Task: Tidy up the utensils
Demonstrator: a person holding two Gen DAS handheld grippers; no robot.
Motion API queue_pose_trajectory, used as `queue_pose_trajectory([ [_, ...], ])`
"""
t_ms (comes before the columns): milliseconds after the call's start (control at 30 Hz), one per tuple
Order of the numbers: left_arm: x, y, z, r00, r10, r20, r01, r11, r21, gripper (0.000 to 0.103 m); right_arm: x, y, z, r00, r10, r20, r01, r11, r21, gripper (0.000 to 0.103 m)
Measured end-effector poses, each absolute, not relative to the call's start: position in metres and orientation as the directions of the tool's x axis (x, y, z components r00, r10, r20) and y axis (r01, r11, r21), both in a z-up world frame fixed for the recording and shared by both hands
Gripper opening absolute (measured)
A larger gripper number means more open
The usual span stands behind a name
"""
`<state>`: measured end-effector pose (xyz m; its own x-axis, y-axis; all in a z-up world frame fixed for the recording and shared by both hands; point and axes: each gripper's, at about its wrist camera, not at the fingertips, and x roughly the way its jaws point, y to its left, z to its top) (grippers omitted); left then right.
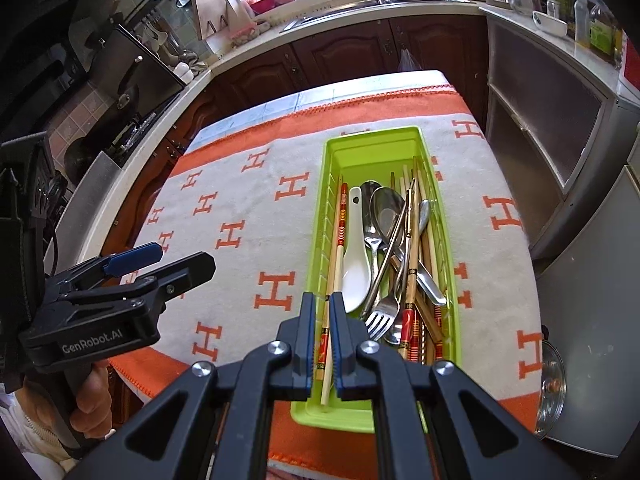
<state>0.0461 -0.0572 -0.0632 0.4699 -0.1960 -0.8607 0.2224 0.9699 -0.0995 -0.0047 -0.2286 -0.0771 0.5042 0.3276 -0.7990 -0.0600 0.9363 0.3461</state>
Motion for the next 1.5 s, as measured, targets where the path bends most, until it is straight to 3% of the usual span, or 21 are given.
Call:
queue_pose_trajectory([
  [533,0.007,-0.041,0.006,0.607,-0.147,-0.781,0.161,0.985,-0.060,0.101,-0.032,-0.219,-0.015,0.586,0.321,-0.744,-0.095,0.939,0.330,0.007],
  [867,-0.004,-0.036,0.015,0.634,-0.114,-0.765,0.135,0.990,-0.036,0.102,-0.041,-0.215,-0.001,0.608,0.328,-0.723,-0.099,0.935,0.341,0.007],
  [900,-0.005,-0.035,0.017,0.639,-0.112,-0.761,0.131,0.991,-0.036,0.102,-0.042,-0.214,0.001,0.616,0.321,-0.719,-0.095,0.937,0.337,0.009],
  [967,-0.008,-0.034,0.019,0.650,-0.107,-0.752,0.125,0.992,-0.033,0.102,-0.046,-0.212,0.004,0.634,0.306,-0.710,-0.087,0.941,0.328,0.021],
  [1033,-0.011,-0.033,0.022,0.664,-0.100,-0.741,0.119,0.993,-0.027,0.102,-0.049,-0.209,0.007,0.653,0.287,-0.701,-0.079,0.946,0.313,0.025],
  [1500,-0.020,-0.030,0.025,0.695,-0.074,-0.715,0.098,0.995,-0.007,0.102,-0.053,-0.196,0.005,0.674,0.239,-0.699,-0.063,0.961,0.269,0.028],
])
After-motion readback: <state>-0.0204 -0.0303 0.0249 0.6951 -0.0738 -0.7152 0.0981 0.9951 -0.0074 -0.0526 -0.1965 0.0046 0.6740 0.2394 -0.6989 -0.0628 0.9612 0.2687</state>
